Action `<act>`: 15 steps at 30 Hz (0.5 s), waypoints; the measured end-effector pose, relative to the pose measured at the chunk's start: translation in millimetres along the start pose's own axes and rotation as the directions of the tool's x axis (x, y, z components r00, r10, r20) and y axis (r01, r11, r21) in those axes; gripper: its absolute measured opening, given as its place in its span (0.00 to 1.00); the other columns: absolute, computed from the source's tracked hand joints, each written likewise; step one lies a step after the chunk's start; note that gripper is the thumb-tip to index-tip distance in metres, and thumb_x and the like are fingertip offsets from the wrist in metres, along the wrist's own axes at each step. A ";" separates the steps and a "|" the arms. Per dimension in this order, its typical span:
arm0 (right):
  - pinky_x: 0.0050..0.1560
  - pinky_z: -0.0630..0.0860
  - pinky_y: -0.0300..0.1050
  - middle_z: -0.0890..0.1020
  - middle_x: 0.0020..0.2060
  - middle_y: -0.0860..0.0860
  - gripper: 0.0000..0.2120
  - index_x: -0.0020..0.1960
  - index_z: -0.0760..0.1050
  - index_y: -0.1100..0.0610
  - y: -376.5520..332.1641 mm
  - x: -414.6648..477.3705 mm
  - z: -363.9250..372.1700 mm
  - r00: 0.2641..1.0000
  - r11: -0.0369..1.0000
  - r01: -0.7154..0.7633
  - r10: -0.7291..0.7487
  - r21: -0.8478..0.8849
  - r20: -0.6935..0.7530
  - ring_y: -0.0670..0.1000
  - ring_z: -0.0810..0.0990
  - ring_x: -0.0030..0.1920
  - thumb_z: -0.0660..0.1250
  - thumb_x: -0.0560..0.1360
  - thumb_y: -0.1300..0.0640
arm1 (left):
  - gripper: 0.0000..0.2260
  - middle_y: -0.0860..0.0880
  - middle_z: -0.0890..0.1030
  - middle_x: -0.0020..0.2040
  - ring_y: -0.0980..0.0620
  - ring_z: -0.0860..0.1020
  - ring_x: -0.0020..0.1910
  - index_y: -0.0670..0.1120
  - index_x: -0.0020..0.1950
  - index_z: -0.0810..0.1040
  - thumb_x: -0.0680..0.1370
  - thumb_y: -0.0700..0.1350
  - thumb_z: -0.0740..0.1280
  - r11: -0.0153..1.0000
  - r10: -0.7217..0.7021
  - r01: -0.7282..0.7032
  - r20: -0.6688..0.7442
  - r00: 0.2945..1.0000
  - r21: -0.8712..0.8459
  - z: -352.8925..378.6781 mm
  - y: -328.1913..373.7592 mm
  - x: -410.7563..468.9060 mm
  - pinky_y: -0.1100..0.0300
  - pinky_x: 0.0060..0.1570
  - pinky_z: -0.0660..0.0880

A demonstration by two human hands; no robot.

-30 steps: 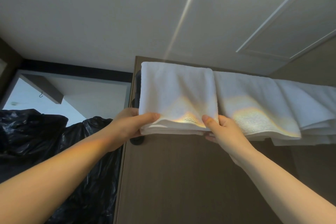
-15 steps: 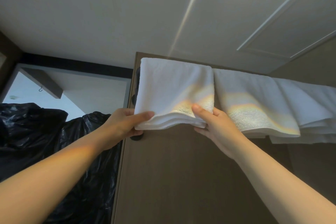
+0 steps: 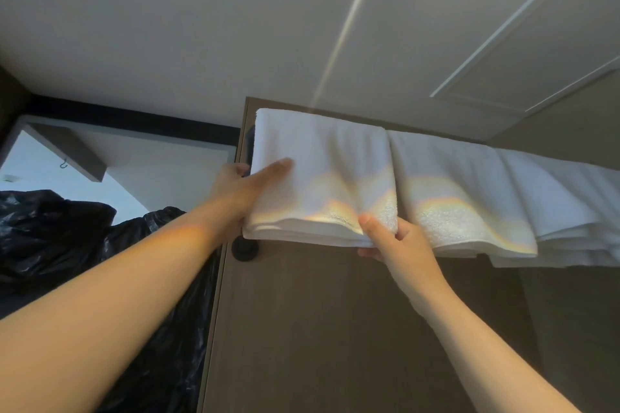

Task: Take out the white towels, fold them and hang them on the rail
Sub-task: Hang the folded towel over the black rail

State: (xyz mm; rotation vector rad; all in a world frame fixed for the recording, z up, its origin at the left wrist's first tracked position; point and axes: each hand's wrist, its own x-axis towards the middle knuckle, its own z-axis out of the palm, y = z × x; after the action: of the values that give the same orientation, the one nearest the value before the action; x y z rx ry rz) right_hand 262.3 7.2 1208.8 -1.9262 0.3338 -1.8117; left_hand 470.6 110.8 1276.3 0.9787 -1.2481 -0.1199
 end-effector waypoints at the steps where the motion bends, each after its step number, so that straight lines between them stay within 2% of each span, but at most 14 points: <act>1: 0.50 0.82 0.48 0.86 0.43 0.50 0.10 0.47 0.83 0.56 0.1 -0.7 -0.3 1.000 0.999 -0.007 0.007 0.045 -0.003 0.50 0.85 0.46 0.68 0.77 0.50 | 0.30 0.45 0.82 0.53 0.45 0.82 0.50 0.43 0.60 0.75 0.68 0.63 0.73 0.999 0.000 0.000 0.006 1.000 0.037 2.5 2.6 0.7 0.48 0.54 0.79; 3: 0.48 0.82 0.43 0.86 0.46 0.50 0.09 0.49 0.82 0.56 -0.9 -2.0 -0.4 0.998 0.988 -0.068 0.068 0.136 0.010 0.48 0.85 0.49 0.68 0.78 0.51 | 0.24 0.47 0.84 0.48 0.47 0.83 0.46 0.44 0.53 0.79 0.71 0.63 0.70 0.994 0.021 -0.020 0.000 1.000 0.110 6.6 2.1 -2.2 0.52 0.50 0.80; 5: 0.51 0.82 0.45 0.85 0.50 0.52 0.09 0.52 0.80 0.57 -3.3 -2.8 0.6 0.987 0.978 -0.161 0.157 0.135 0.040 0.49 0.85 0.49 0.67 0.78 0.52 | 0.22 0.47 0.84 0.49 0.47 0.82 0.47 0.43 0.55 0.79 0.73 0.61 0.69 0.986 0.087 -0.083 -0.023 0.996 0.144 7.9 -2.0 -5.3 0.52 0.51 0.79; 7: 0.54 0.81 0.50 0.82 0.54 0.51 0.13 0.59 0.76 0.56 -12.7 -5.8 0.3 0.968 0.971 -0.238 0.238 -0.012 0.078 0.51 0.84 0.49 0.65 0.79 0.49 | 0.22 0.46 0.83 0.52 0.47 0.82 0.49 0.42 0.58 0.78 0.75 0.58 0.69 0.982 0.128 -0.122 -0.028 0.991 0.142 7.9 -2.9 -6.4 0.51 0.53 0.79; 8: 0.52 0.81 0.52 0.81 0.54 0.50 0.15 0.60 0.73 0.55 -19.2 -7.4 -2.7 0.968 0.959 -0.228 0.241 -0.168 0.062 0.52 0.83 0.49 0.64 0.79 0.46 | 0.22 0.46 0.83 0.52 0.47 0.82 0.50 0.43 0.60 0.77 0.75 0.58 0.69 0.980 0.135 -0.130 -0.025 0.991 0.148 7.7 -2.0 -6.9 0.50 0.54 0.79; 9: 0.46 0.79 0.51 0.80 0.51 0.49 0.16 0.57 0.72 0.54 -26.3 -9.5 -7.0 0.979 0.915 -0.181 0.201 -0.360 0.019 0.51 0.82 0.47 0.63 0.78 0.43 | 0.22 0.46 0.82 0.53 0.46 0.81 0.50 0.43 0.61 0.76 0.75 0.58 0.69 0.977 0.143 -0.138 -0.021 0.989 0.161 7.5 -1.7 -7.0 0.49 0.55 0.78; 11: 0.34 0.70 0.44 0.78 0.41 0.47 0.15 0.47 0.71 0.52 -42.0 -16.6 -18.0 0.997 0.701 -0.045 -0.017 -0.711 -0.080 0.47 0.76 0.40 0.60 0.77 0.39 | 0.22 0.47 0.82 0.54 0.45 0.81 0.52 0.44 0.62 0.76 0.75 0.58 0.69 0.973 0.158 -0.155 -0.006 0.987 0.170 6.9 -2.3 -6.8 0.47 0.57 0.78; 13: 0.29 0.62 0.42 0.75 0.32 0.45 0.16 0.37 0.68 0.49 -58.7 -25.4 -23.3 0.955 0.495 0.062 -0.283 -0.867 -0.093 0.43 0.71 0.33 0.61 0.76 0.39 | 0.22 0.47 0.82 0.54 0.45 0.81 0.52 0.44 0.62 0.76 0.75 0.57 0.69 0.977 0.162 -0.159 -0.007 0.987 0.144 6.0 -3.5 -7.4 0.46 0.58 0.77; 15: 0.27 0.56 0.39 0.69 0.26 0.44 0.19 0.31 0.61 0.49 -70.4 -28.2 -20.4 0.906 0.393 0.141 -0.421 -0.909 -0.041 0.43 0.66 0.28 0.64 0.74 0.42 | 0.22 0.47 0.81 0.55 0.46 0.80 0.53 0.45 0.63 0.75 0.75 0.57 0.69 0.978 0.168 -0.164 -0.015 0.986 0.129 6.0 -5.2 -8.5 0.46 0.58 0.78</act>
State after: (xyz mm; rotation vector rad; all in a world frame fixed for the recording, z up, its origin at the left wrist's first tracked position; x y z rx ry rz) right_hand 229.6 77.9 1219.2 -2.5018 1.4106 -2.4209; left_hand 464.6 109.1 1266.4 0.9773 -1.3202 0.1038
